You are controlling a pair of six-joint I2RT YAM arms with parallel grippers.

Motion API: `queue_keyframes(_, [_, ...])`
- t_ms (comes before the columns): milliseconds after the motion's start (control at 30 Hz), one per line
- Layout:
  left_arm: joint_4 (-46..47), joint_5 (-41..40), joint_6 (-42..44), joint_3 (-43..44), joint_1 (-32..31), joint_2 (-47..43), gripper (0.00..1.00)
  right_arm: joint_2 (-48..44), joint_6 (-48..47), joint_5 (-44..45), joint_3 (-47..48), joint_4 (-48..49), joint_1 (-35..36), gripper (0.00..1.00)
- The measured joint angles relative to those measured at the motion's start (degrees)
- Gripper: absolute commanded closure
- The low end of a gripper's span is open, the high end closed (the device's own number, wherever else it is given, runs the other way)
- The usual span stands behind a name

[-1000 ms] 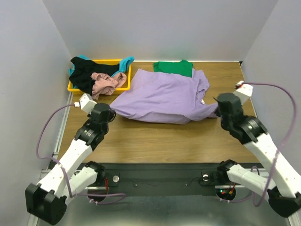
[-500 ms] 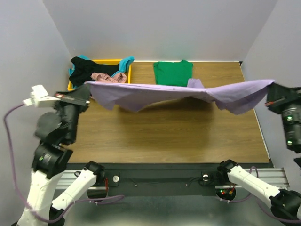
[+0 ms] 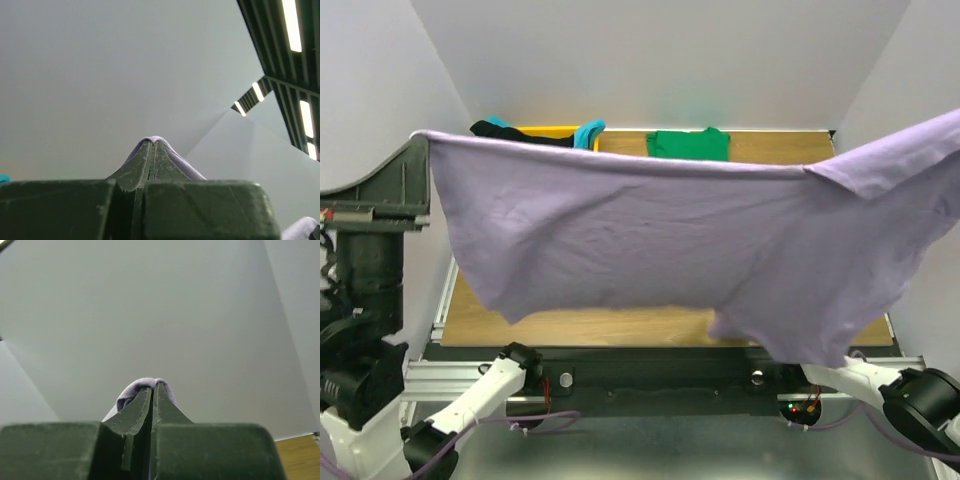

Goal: Fold and stack the t-shirts
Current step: Flatten the tshirt out, then fold the tshirt

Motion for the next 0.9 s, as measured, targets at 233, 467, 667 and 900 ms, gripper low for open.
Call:
queue_keyframes(233, [0.2, -10.1, 3.0, 0.6, 0.0, 11.4, 1.0, 10.9, -13.2, 15.9, -4.2, 14.8, 0.1, 1.0])
queue_keyframes(467, [6.8, -22.0, 3.8, -7.7, 0.9, 29.8, 1.0, 28.7, -16.9, 19.9, -20.0, 23.6, -7.9, 0.99])
queue_keyframes(667, [11.2, -20.5, 3.2, -19.6, 3.1, 50.1, 1.0, 37.2, -10.9, 15.9, -42.6, 24.3, -15.2, 1.0])
queue_keyframes(900, [9.2, -16.7, 1.7, -11.0, 5.8, 74.7, 1.0, 46.4, -6.6, 12.4, -46.6, 27.4, -18.2, 0.99])
